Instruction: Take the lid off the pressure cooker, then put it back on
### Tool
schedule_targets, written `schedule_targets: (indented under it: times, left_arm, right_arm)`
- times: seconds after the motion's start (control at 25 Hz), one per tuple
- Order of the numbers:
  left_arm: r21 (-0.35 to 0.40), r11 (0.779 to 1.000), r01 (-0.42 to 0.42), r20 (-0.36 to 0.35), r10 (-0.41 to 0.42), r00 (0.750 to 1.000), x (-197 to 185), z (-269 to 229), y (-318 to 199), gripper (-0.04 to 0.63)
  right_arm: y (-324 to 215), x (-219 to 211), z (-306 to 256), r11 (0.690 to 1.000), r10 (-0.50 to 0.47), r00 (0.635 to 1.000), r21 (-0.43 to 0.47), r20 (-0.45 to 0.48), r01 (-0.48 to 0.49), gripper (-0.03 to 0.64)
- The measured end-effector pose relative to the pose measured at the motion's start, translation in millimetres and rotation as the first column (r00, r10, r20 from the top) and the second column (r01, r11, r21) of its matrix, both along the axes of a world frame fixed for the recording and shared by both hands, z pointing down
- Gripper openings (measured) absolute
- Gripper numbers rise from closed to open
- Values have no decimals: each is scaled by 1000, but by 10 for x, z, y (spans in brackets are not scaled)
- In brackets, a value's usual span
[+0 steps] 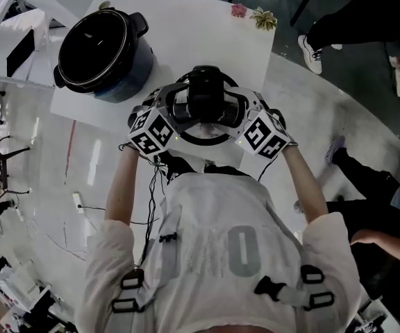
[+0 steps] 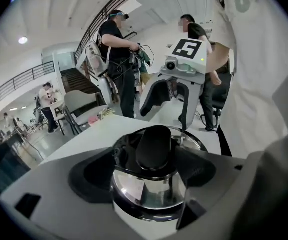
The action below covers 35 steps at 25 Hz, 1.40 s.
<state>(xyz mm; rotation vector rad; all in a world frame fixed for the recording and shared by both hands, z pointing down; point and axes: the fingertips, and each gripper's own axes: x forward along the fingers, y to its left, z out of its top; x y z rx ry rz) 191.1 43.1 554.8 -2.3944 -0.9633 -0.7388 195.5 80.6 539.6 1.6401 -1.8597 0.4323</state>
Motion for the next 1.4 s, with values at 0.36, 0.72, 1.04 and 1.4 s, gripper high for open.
schedule_targets:
  times: [0.36, 0.72, 1.04, 1.4]
  left_arm:
    - [-18, 997, -80, 102, 82, 991, 26, 264, 95, 351]
    - [-45, 992, -115, 120, 120, 986, 11, 295, 139, 281]
    - [-61, 992, -111, 117, 118, 986, 14, 295, 140, 278]
    - [-37, 990, -136, 153, 140, 978, -4, 249, 156, 273]
  right_arm:
    - [-48, 94, 382, 996, -38, 998, -83, 40, 41, 313]
    - [-63, 41, 447, 995, -50, 994, -81, 93, 58, 275]
    - [-74, 37, 456, 995, -56, 992, -76, 114, 65, 273]
    - [-58, 20, 367, 997, -60, 992, -37, 110, 65, 264]
